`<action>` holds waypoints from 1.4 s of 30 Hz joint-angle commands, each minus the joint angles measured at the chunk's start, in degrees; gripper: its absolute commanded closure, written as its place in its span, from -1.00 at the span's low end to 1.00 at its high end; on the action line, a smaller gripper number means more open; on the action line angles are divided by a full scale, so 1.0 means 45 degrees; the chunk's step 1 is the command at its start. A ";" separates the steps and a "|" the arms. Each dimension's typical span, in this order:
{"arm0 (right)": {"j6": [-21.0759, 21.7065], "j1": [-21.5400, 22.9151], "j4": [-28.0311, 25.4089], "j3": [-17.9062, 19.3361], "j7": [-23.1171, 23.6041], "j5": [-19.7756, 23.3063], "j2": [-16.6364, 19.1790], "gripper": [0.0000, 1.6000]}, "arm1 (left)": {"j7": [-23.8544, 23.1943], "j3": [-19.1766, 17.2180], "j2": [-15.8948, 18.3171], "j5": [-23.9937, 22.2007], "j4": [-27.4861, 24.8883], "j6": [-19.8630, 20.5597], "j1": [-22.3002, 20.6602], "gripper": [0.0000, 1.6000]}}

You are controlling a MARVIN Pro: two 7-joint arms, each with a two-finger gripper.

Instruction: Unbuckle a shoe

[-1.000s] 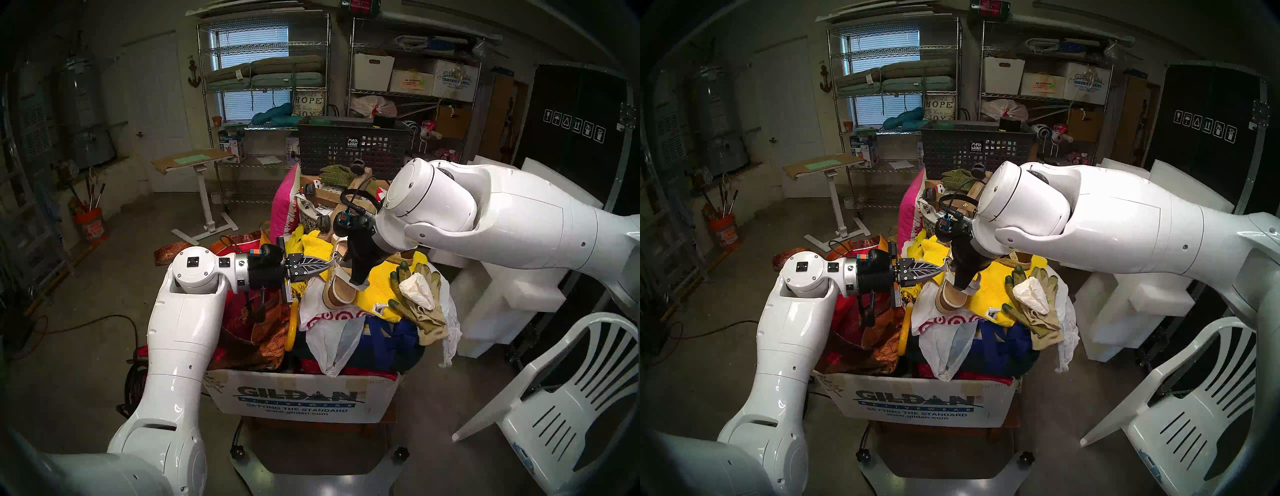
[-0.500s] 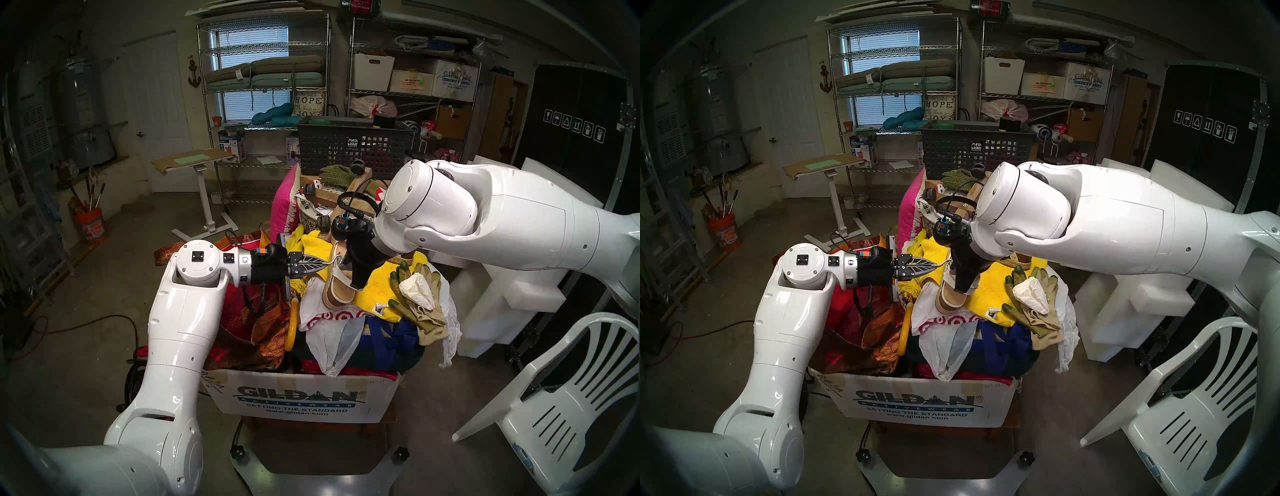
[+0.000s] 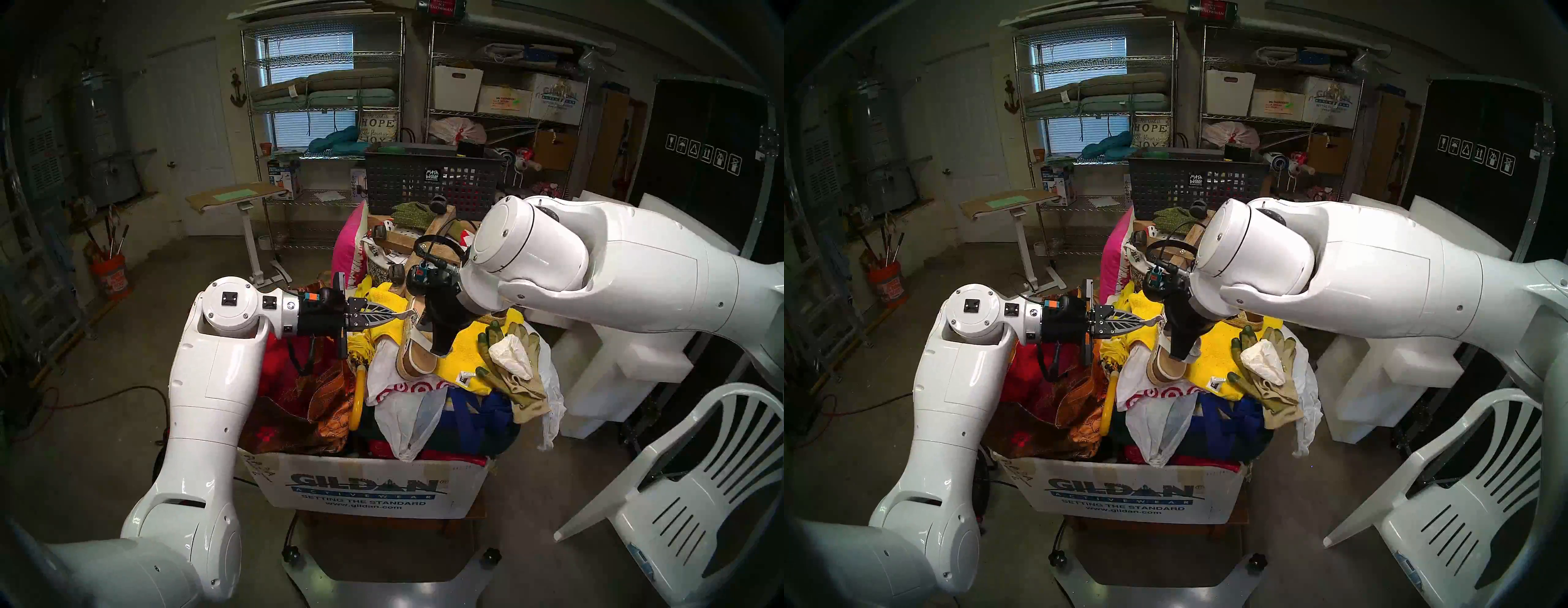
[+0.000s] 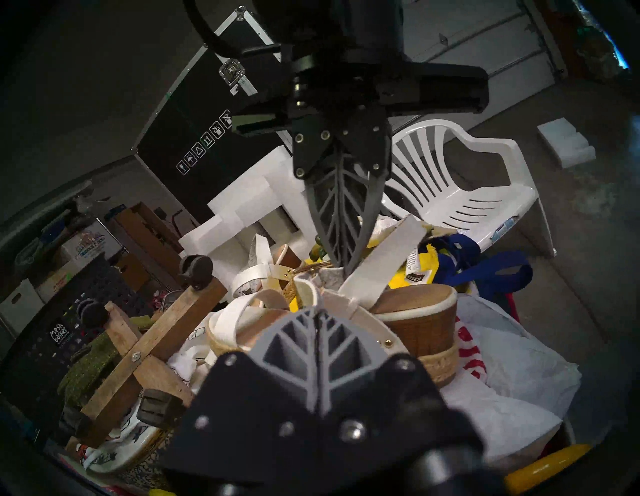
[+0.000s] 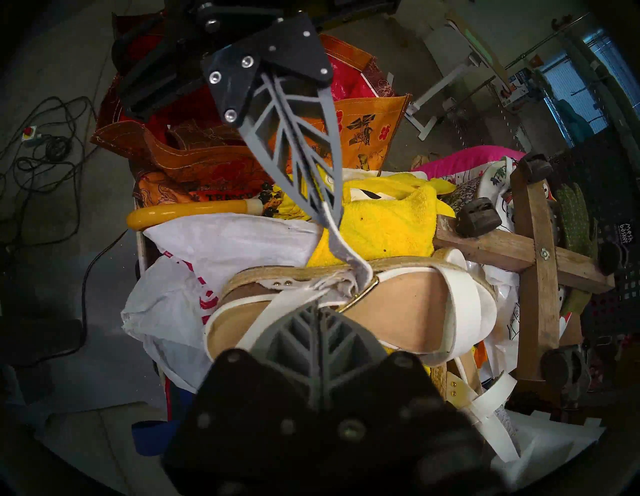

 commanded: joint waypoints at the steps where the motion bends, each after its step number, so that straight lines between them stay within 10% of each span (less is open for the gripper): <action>1: -0.0016 0.0234 -0.0083 0.0123 0.0072 0.0035 -0.0023 1.00 | 0.0006 0.0079 -0.0135 -0.0054 -0.0510 -0.0074 0.0325 1.00; 31: -0.0016 0.0225 -0.0233 0.0356 0.0160 0.0092 0.0180 1.00 | 0.0406 -0.0075 -0.0120 0.0453 -0.0069 -0.0787 -0.0347 1.00; 33: -0.0016 0.0204 -0.0278 0.0449 0.0122 0.0251 0.0311 0.79 | 0.0514 -0.0227 -0.0093 0.0484 -0.0117 -0.0987 -0.0189 1.00; 35: -0.0016 0.0174 -0.0361 0.0555 0.0063 0.0429 0.0451 0.16 | 0.0793 -0.0403 -0.0115 0.0613 -0.0089 -0.1229 -0.0045 1.00; 42: -0.0016 0.0063 -0.0559 0.0807 0.0085 0.1064 0.0833 -0.29 | 0.1456 -0.0919 -0.0231 0.0597 -0.0004 -0.2200 0.0437 1.00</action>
